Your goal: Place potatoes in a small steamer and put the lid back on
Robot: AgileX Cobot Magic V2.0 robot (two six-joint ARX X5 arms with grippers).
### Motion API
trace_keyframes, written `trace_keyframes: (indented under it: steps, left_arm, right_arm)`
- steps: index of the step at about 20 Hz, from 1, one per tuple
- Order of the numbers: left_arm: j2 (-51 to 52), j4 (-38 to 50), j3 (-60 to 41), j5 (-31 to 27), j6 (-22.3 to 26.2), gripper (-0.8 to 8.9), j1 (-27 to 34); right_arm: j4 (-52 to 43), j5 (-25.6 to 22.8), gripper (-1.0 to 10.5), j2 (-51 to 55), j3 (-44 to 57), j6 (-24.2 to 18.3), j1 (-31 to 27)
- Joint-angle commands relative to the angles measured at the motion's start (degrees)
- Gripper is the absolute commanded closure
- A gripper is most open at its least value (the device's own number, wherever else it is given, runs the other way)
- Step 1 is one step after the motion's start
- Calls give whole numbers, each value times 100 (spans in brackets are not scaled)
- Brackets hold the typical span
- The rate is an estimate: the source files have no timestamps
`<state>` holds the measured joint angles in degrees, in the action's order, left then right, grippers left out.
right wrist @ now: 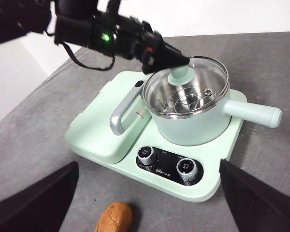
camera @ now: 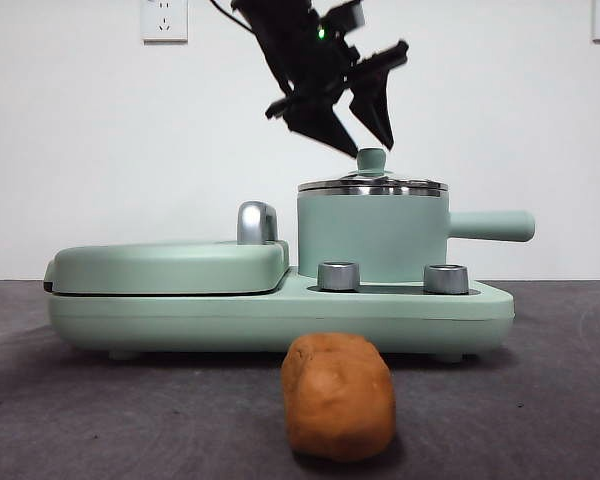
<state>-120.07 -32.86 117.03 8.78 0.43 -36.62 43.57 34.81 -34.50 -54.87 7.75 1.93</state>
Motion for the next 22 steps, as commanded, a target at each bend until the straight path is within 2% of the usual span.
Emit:
trace_keyframes:
  steps: [1, 5, 14, 15, 18, 22]
  left_arm:
    - [-131, -142, 245, 2, 26, 605, -48]
    - [-160, -409, 243, 2, 129, 604, -66]
    - [-387, -437, 243, 7, 258, 606, -94]
    - [-387, -424, 243, 7, 258, 616, -96]
    - [-387, -424, 243, 7, 256, 811, -96]
    - [-299, -693, 470, 7, 164, 808, -111]
  right_arm:
    - [-24, -31, 481, -26, -98, 37, 20]
    - [-26, -33, 481, -26, -98, 37, 20]
    - [-22, -31, 481, -26, -98, 39, 20]
    - [-22, -31, 481, -26, -98, 39, 20]
    - [-22, -31, 481, -26, -98, 39, 20]
    - [-15, -136, 481, -28, -98, 55, 20]
